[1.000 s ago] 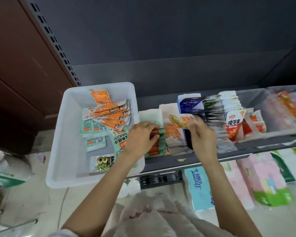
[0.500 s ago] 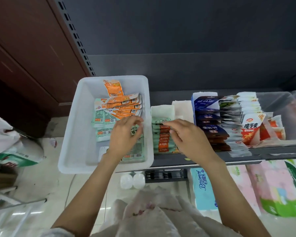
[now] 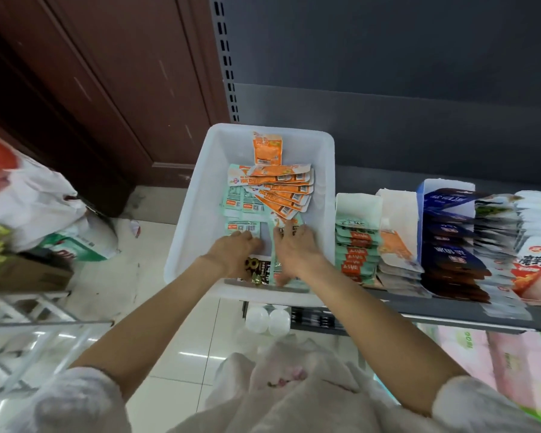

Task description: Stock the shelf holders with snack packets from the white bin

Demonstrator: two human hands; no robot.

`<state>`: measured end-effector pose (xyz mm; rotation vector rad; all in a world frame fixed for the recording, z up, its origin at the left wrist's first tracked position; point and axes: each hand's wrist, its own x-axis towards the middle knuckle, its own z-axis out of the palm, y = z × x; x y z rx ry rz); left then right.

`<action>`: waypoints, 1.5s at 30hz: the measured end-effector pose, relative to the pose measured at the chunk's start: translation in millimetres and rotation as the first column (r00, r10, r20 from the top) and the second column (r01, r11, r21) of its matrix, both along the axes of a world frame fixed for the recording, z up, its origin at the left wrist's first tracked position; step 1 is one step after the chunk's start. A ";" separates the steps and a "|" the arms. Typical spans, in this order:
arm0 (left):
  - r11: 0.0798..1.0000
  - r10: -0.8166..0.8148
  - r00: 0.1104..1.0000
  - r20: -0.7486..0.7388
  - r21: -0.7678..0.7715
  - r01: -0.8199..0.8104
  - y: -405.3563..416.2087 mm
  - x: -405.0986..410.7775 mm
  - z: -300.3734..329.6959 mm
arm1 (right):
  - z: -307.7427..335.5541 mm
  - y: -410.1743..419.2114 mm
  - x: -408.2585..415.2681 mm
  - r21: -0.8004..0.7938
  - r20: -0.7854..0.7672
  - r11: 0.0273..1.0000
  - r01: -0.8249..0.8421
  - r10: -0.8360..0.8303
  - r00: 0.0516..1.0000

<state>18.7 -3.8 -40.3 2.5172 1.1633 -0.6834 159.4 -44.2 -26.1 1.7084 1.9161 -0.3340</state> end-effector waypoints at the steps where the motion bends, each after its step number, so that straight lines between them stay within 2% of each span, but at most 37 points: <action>1: 1.000 0.005 1.000 0.004 0.011 -0.006 -0.2 0.7 -1.1 | -4.4 0.2 1.0 -0.004 -0.011 1.000 0.026 -0.026 1.000; 4: 0.998 0.035 0.997 0.064 0.050 -0.039 3.7 -2.2 -3.4 | -11.0 2.2 0.9 0.012 -0.130 0.992 0.126 -0.123 0.984; 6: 0.993 0.073 0.986 0.152 0.079 -0.086 6.7 -5.2 -4.7 | -11.8 4.0 -0.2 0.109 -0.231 0.981 0.159 -0.131 0.964; 8: 0.981 0.176 0.944 0.280 0.032 -0.192 6.3 -4.7 -7.3 | -7.1 4.7 0.6 0.203 -0.268 0.967 0.155 -0.098 0.958; 10: 0.948 0.314 0.875 0.370 -0.069 -0.311 3.7 1.1 -7.2 | -2.4 4.8 2.0 0.226 -0.275 0.963 0.150 -0.085 0.958; 12: 0.925 0.375 0.850 0.371 -0.086 -0.371 2.7 7.8 -7.5 | -1.8 3.8 2.0 0.230 -0.264 0.964 0.133 -0.070 0.962; 14: 0.920 0.383 0.865 0.324 -0.047 -0.389 4.0 12.5 -8.9 | -4.3 4.2 2.2 0.232 -0.254 0.965 0.120 -0.059 0.965; 17: 0.898 0.430 0.868 0.248 -0.016 -0.440 8.7 20.7 -11.6 | -7.1 6.5 6.1 0.181 -0.320 0.970 0.160 -0.096 0.943; 20: 0.865 0.494 0.836 0.239 -0.031 -0.502 9.4 29.9 -11.0 | -8.6 4.5 8.5 0.129 -0.371 0.975 0.180 -0.121 0.921; 22: 0.811 0.580 0.759 0.294 -0.125 -0.571 9.3 31.0 -11.3 | -9.7 3.0 8.5 0.120 -0.399 0.971 0.205 -0.142 0.906; 24: 0.721 0.691 0.626 0.361 -0.283 -0.632 11.2 27.2 -10.4 | -7.5 2.1 8.0 0.085 -0.439 0.969 0.233 -0.173 0.882; 26: 0.637 0.770 0.493 0.404 -0.453 -0.623 15.1 19.8 -2.9 | -3.1 1.7 9.4 0.054 -0.507 0.958 0.281 -0.216 0.835; 28: 0.603 0.797 0.400 0.453 -0.550 -0.578 17.3 9.7 11.8 | 6.2 -0.8 12.9 0.105 -0.613 0.932 0.346 -0.213 0.761; 30: 0.652 0.753 0.400 0.522 -0.510 -0.561 16.2 -1.4 32.0 | 18.9 -4.3 17.8 0.225 -0.723 0.889 0.398 -0.121 0.680; 32: 0.732 0.665 0.443 0.602 -0.407 -0.546 13.9 -10.7 54.5 | 34.5 -5.5 24.3 0.281 -0.791 0.868 0.410 -0.032 0.610; 34: 0.798 0.590 0.461 0.662 -0.395 -0.455 9.9 -13.4 80.3 | 52.6 -5.0 29.6 0.272 -0.815 0.893 0.359 0.016 0.579; 37: 0.857 0.513 0.392 0.763 -0.433 -0.279 3.3 -5.8 115.0 | 78.4 -7.8 37.0 0.227 -0.884 0.892 0.391 0.021 0.466; 41: 0.861 0.491 0.191 0.850 -0.441 -0.253 0.9 15.3 134.8 | 100.6 -25.0 58.8 0.061 -0.992 0.824 0.563 -0.010 0.123; 43: 0.856 0.512 0.191 0.838 -0.476 -0.204 -1.0 29.2 136.1 | 108.4 -36.5 73.1 -0.069 -0.995 0.759 0.647 -0.009 -0.096; 44: 0.862 0.506 0.214 0.835 -0.479 -0.167 -1.7 37.6 135.0 | 111.4 -42.3 81.2 -0.126 -0.984 0.726 0.676 -0.004 -0.179; 45: 0.876 0.483 0.234 0.844 -0.465 -0.127 -2.9 48.0 133.8 | 113.2 -47.4 89.8 -0.158 -0.975 0.693 0.703 0.002 -0.221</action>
